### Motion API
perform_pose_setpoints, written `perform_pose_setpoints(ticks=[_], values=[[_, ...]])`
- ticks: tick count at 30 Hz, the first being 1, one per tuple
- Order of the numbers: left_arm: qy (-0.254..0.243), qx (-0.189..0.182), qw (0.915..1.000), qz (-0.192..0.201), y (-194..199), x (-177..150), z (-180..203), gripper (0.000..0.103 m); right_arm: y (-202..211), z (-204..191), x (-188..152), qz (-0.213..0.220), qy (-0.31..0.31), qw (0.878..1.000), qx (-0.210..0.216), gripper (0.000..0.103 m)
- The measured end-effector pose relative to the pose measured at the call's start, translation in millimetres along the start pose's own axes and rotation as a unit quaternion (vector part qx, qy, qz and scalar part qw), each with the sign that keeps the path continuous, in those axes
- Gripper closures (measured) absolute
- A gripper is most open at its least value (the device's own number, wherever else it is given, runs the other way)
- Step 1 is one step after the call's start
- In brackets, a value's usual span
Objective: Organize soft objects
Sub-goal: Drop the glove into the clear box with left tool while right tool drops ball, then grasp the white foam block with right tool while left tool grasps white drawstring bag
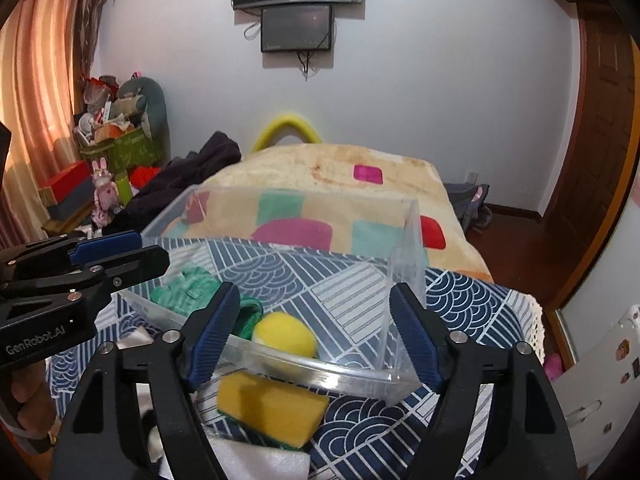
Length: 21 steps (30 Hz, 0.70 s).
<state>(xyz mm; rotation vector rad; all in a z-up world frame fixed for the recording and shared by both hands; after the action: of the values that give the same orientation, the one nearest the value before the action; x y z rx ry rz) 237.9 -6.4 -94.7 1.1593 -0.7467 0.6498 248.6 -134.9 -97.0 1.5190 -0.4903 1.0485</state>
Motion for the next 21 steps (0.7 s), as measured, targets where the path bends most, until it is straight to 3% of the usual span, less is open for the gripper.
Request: perform_pose_setpoints(ticks=[2, 13, 18, 21], values=[[-0.002, -0.001, 0.9999, 0.01, 10, 3, 0, 0.055, 6, -2, 4, 0.01, -0.002, 1.0, 0.0, 0.022], [-0.022, 0.001, 0.9976, 0.066, 73, 5, 11, 0.037, 57, -8, 6, 0.072, -0.009, 0.997, 0.001, 0.016], [-0.03, 0.006, 0.9969, 0.072, 88, -8, 11, 0.032, 61, -17, -10, 0.065, -0.006, 0.998, 0.004, 0.014], [-0.035, 0.016, 0.9972, 0.065, 87, -20, 11, 0.031, 58, -24, -23, 0.053, 0.002, 0.999, 0.002, 0.005]])
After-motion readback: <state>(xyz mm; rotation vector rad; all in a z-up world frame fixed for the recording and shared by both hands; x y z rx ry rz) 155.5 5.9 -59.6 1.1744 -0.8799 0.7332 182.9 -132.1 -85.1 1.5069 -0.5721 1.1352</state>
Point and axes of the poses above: each gripper's, at about its wrist camera, not at the fingertips, and y roughly against the way its jaws point, z to its right, x to its top, the point moved 7 cm from there along -y, roughly the way its jaws point, and after that the axes turned 6 degrees about -x, right-handed, at the moved point
